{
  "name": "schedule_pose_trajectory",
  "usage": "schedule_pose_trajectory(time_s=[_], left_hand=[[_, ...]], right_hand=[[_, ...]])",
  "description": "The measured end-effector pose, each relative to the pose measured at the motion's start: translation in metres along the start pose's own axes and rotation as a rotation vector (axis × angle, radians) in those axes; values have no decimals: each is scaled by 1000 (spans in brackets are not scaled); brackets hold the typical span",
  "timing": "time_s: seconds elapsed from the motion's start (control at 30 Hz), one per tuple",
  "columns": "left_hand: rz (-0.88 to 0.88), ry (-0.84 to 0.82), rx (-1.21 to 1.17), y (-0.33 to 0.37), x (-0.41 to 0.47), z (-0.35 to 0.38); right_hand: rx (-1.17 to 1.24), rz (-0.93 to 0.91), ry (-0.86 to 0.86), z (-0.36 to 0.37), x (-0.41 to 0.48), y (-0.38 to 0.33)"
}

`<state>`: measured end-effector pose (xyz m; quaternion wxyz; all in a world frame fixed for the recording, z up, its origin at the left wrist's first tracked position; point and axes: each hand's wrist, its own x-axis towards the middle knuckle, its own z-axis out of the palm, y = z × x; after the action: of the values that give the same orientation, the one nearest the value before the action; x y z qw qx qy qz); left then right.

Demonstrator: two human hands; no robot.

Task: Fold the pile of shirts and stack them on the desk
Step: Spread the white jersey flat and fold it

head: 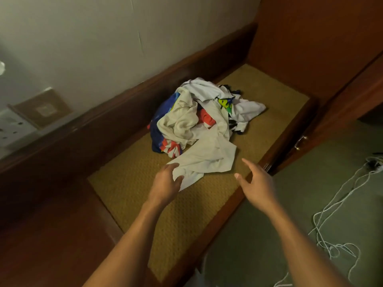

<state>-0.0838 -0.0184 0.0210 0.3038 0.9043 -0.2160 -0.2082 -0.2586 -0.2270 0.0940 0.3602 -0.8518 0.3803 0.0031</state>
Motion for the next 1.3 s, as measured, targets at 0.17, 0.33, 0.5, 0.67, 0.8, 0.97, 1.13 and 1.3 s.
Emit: schedule_pose_trajectory(time_s=[0.17,0.33,0.5,0.67,0.8,0.97,1.13,1.3], left_hand=[[-156,-58,13,-18,66,33],[-271,-7,125,-39,72,65],[-402,131,-125,-28,44,64],[-469,236,-342,-2,-4,48],[-477,371,-544,22,-52,28],[-528,572,-561,25,-103,16],[-732,915,-658,-17,-136,22],[-879,1036,-533,-39,-151,27]], right_hand=[[50,75,-39,0,67,10],[65,116,-72,13,140,21],[67,266,-170,37,197,35],[345,222,-225,51,202,28],[367,-31,-247,45,160,10],[341,-170,-294,32,133,14],[275,-286,-430,25,134,13],[156,-413,-453,31,135,12]])
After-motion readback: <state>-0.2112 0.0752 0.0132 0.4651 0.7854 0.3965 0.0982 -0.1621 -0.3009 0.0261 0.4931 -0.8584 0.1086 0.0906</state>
